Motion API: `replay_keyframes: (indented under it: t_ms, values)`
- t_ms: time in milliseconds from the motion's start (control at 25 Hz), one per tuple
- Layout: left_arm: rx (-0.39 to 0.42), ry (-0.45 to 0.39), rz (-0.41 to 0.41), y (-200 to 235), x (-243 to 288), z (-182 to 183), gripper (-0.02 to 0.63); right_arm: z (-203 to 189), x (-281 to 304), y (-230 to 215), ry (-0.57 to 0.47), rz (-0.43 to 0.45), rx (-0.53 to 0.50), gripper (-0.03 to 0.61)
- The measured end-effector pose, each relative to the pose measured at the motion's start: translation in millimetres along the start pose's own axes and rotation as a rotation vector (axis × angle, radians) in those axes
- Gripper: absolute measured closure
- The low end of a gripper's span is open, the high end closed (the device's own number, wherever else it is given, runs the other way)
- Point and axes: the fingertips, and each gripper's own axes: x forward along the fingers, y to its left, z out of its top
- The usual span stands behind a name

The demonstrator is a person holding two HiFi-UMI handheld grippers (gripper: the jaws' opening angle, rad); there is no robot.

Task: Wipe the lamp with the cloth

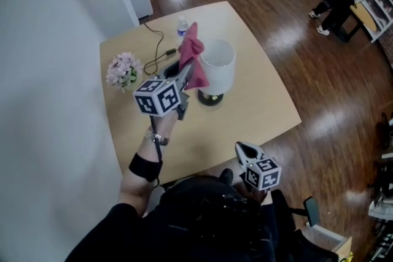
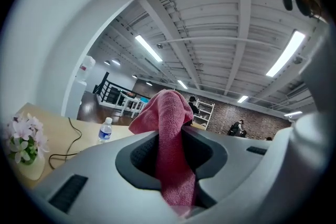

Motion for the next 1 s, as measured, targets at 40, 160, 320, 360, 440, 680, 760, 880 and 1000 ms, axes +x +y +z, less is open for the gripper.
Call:
replay_keyframes:
  t_ms: [40, 160, 320, 360, 440, 680, 760, 880, 1000]
  values:
    - [0.0, -0.004, -0.008, 0.6, 6.0, 4.6, 0.497, -3.2, 1.0, -1.6, 0.003, -0.004, 0.005, 0.572]
    - [-0.001, -0.002, -0.025, 3.8, 20.6, 10.2, 0.497, -6.2, 3.1, -1.9, 0.006, -0.019, 0.013, 0.572]
    - [-0.026, 0.005, -0.042, 11.4, 31.9, 6.9, 0.497, -8.6, 5.1, 1.3, 0.014, -0.028, 0.026, 0.572]
    - [-0.034, 0.006, -0.046, 13.0, 33.5, 4.8, 0.497, -9.5, 5.5, 1.8, 0.02, -0.03, 0.029, 0.572]
    - [-0.051, 0.007, -0.05, 16.7, 35.4, -0.8, 0.497, -11.6, 6.7, 2.3, 0.033, -0.032, 0.034, 0.572]
    - [-0.084, 0.065, -0.023, 35.6, 34.8, -35.7, 0.497, -14.5, 12.4, 3.0, 0.034, -0.038, 0.052, 0.572]
    - [-0.093, 0.095, -0.006, 43.3, 33.9, -52.8, 0.497, -9.2, 12.5, 6.7, 0.04, -0.039, 0.045, 0.572]
    - [-0.111, 0.141, 0.019, 55.2, 31.9, -78.0, 0.497, -13.2, 15.9, 7.3, 0.054, -0.035, 0.047, 0.572]
    - [-0.126, 0.179, 0.042, 65.5, 29.7, -99.0, 0.497, -20.6, 19.7, 6.1, 0.059, -0.033, 0.049, 0.572]
